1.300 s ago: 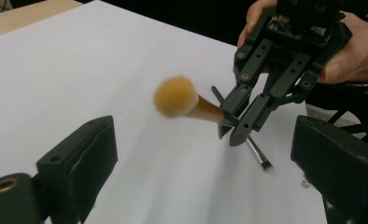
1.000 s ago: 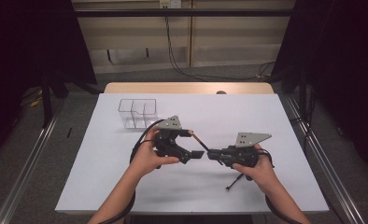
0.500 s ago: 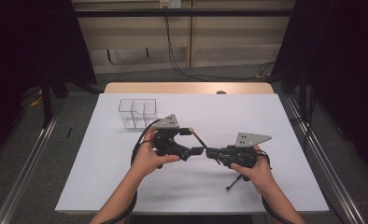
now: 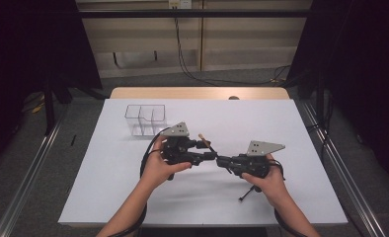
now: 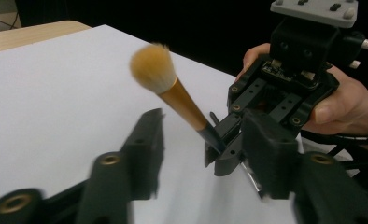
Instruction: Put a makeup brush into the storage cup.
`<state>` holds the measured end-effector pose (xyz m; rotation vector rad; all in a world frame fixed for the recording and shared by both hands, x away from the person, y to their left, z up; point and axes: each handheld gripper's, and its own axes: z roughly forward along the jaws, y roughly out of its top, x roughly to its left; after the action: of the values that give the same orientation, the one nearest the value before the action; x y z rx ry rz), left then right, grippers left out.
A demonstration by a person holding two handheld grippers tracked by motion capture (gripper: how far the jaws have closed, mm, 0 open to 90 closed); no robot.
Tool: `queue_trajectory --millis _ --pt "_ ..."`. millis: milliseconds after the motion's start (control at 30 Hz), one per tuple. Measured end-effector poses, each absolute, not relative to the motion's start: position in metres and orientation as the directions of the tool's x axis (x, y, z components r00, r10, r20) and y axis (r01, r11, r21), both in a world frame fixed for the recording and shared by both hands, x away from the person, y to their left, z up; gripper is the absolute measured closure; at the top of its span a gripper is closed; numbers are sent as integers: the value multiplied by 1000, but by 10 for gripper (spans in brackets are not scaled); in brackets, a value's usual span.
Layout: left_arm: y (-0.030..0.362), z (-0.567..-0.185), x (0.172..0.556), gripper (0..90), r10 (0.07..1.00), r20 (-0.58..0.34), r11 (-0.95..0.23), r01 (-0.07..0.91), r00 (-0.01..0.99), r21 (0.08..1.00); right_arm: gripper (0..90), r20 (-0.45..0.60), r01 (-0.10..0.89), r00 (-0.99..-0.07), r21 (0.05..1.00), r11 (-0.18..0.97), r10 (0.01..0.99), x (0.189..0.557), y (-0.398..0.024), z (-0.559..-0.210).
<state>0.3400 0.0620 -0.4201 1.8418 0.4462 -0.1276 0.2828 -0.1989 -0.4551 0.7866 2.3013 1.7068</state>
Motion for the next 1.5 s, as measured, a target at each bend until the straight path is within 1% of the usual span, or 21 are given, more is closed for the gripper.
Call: queue_trajectory --millis 167,300,467,533,767,1000,1500 --pt "64 -421 340 700 252 -341 -243 400 906 884 843 177 313 -840 930 192 513 283 -198 -454" --pt "63 -420 339 752 242 -359 -221 411 901 884 842 174 306 -839 934 182 516 283 -195 -451" --pt "62 -420 338 789 233 -385 -177 428 893 886 841 177 308 -835 935 175 521 283 -191 -451" --pt "62 -420 338 820 229 -393 -158 432 891 888 838 171 306 -835 934 182 523 284 -189 -451" --pt "61 -421 337 833 232 -389 -127 424 891 897 839 170 312 -832 931 192 527 286 -185 -449" --pt "61 -421 334 833 251 -350 -103 384 903 917 838 192 326 -825 930 170 531 288 -181 -449" --pt "62 -421 334 821 255 -346 -54 370 903 927 839 210 334 -819 931 147 534 291 -175 -446"
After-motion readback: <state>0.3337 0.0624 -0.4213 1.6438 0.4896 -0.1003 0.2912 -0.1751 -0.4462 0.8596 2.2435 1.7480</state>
